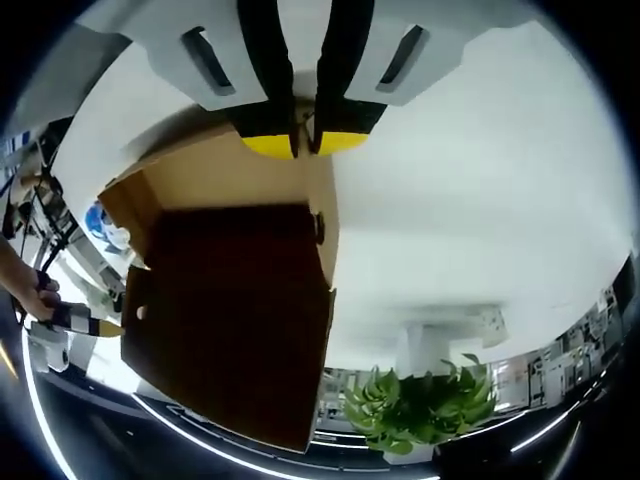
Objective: Operate the shoe box by opening the lid, removing the specified soft item, and placing it in the target area until the item is outside and the box remains undamaged.
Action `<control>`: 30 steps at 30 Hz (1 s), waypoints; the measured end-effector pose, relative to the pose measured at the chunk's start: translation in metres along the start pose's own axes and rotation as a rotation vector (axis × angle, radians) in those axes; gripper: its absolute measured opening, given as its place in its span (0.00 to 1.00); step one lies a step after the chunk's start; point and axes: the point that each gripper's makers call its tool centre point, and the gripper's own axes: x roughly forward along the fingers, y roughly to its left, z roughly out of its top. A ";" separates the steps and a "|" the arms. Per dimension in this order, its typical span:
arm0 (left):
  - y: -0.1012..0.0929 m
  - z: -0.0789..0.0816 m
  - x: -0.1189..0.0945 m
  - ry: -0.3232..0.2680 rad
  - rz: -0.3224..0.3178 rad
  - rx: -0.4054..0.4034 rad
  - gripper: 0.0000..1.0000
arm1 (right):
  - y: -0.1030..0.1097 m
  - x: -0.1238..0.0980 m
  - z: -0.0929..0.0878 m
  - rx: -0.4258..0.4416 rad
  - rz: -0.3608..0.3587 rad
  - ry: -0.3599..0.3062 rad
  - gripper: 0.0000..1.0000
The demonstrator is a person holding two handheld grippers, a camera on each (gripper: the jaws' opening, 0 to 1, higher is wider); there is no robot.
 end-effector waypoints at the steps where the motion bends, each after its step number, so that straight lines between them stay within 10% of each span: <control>1: 0.000 0.000 0.000 -0.001 0.000 -0.002 0.05 | 0.001 -0.001 0.000 -0.002 0.000 -0.002 0.00; 30: 0.000 0.001 -0.001 -0.010 -0.006 0.001 0.05 | 0.012 -0.019 -0.010 0.012 0.018 -0.030 0.00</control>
